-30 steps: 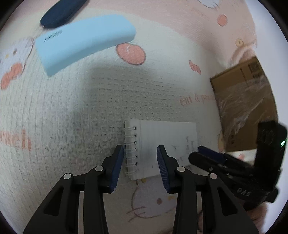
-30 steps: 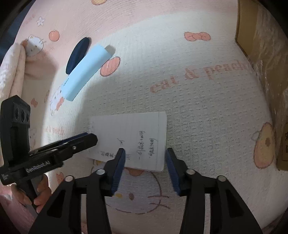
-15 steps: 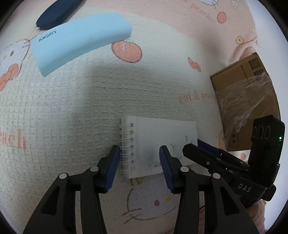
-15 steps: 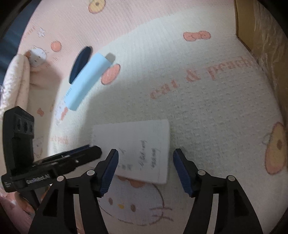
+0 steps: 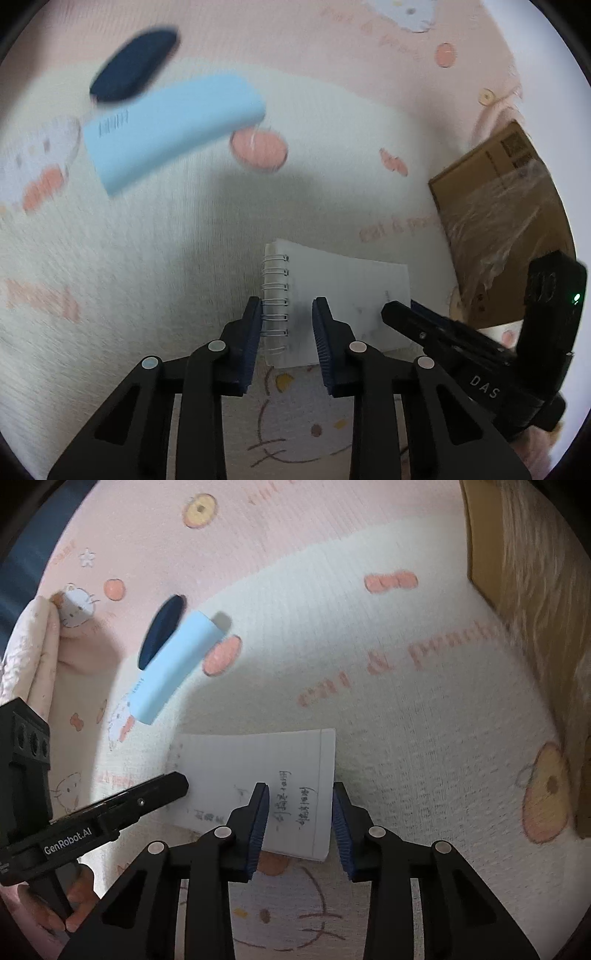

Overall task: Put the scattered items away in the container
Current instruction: 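Lift the notepad with the left gripper and carry it to the box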

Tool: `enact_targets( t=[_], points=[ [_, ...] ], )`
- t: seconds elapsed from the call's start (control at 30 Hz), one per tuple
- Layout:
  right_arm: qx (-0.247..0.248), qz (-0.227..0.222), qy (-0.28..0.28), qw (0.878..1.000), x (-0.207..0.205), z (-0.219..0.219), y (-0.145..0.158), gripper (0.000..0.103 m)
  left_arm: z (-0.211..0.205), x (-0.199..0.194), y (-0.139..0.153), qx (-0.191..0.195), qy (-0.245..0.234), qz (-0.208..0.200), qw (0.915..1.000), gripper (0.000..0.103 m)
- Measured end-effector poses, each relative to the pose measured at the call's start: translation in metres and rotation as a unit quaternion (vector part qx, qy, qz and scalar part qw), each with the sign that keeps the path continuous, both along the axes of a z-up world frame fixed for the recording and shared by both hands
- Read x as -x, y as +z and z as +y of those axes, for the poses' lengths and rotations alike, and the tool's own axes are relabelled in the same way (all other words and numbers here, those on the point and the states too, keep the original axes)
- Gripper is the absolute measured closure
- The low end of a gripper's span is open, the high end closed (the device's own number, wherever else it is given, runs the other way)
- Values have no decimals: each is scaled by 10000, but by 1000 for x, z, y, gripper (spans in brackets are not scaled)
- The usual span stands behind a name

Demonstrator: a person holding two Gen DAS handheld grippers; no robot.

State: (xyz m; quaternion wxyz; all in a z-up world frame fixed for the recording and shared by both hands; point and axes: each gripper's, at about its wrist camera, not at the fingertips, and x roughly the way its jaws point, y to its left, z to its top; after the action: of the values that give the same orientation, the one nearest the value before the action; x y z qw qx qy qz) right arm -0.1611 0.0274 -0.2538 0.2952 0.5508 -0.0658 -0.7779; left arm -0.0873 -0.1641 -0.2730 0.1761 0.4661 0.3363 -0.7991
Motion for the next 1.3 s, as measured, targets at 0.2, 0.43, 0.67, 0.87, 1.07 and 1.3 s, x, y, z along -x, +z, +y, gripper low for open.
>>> enact_targets(
  t=[0.2, 0.43, 0.67, 0.87, 1.07, 1.3],
  points=[
    [192, 441, -189, 9987, -5, 6, 30, 72, 3, 3, 34, 344, -65, 285, 9990, 73],
    [487, 849, -467, 9941, -7, 25, 69, 73, 12, 12, 77, 598, -126, 694, 9957, 75],
    [390, 1511, -722, 9851, -5, 53, 131, 73, 31, 32, 130, 815, -309, 1243, 9884, 75],
    [318, 1975, -1024, 9744, 0, 92, 181, 73, 53, 58, 173, 829, -501, 1748, 9798, 75],
    [382, 2119, -1359, 9670, 8, 141, 207, 73, 87, 93, 206, 1011, -834, 2010, 9708, 75],
    [274, 1919, -1710, 9660, 26, 205, 214, 73, 132, 149, 218, 906, -1300, 1968, 9676, 75]
  ],
)
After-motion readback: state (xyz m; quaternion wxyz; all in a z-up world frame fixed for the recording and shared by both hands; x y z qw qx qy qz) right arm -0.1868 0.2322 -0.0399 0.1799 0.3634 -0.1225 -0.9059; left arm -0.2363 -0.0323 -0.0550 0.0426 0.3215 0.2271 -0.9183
